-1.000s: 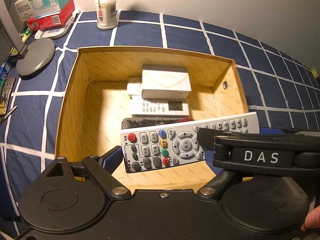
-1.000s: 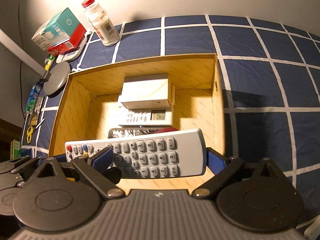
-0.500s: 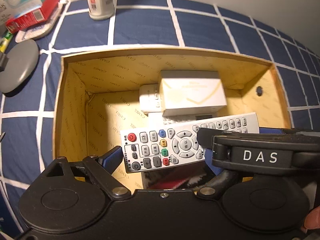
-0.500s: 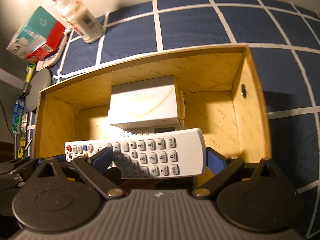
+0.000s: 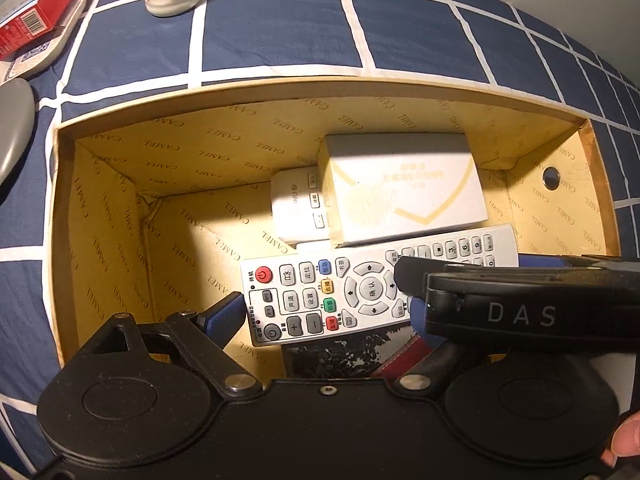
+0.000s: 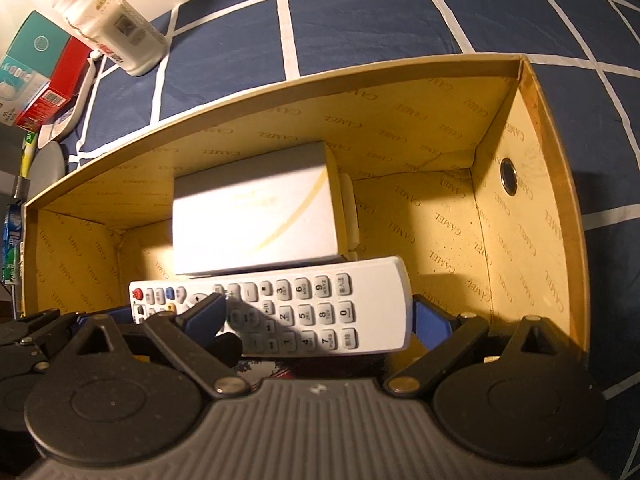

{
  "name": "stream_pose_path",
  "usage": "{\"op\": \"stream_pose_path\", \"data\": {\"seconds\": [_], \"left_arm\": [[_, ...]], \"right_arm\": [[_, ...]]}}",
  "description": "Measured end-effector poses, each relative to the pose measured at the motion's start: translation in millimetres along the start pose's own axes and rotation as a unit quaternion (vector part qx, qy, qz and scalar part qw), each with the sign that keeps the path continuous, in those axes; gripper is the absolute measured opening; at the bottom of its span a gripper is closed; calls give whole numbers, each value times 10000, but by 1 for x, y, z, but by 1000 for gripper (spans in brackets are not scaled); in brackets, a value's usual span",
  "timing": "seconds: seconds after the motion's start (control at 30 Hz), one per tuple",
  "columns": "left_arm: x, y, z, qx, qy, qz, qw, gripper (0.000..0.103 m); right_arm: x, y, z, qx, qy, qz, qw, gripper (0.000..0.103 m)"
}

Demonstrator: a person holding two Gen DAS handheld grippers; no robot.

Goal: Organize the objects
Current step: 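Lower the TV remote beside the small box and open both grippers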

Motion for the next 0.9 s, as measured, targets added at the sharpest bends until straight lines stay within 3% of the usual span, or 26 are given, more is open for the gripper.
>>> {"op": "stream_pose_path", "data": {"seconds": [0.47, 0.9], "left_arm": [[5, -4, -4, -75, -99, 62, 9999, 89], [-22, -1, 5, -184, 138, -96, 9997, 89]], "right_arm": [[4, 1, -5, 37, -182, 18, 9998, 97], [-15, 0, -3, -269, 85, 22, 9996, 97]]}}
Point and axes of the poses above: each gripper's, at about its wrist camera, not at the fingertips, and x roughly the way its jaws point, y to its right, z to its underside, the point moved 3 cm from there along x, roughly the way its jaws point, and after that the axes turned 5 degrees about z, right-handed, at the moved point
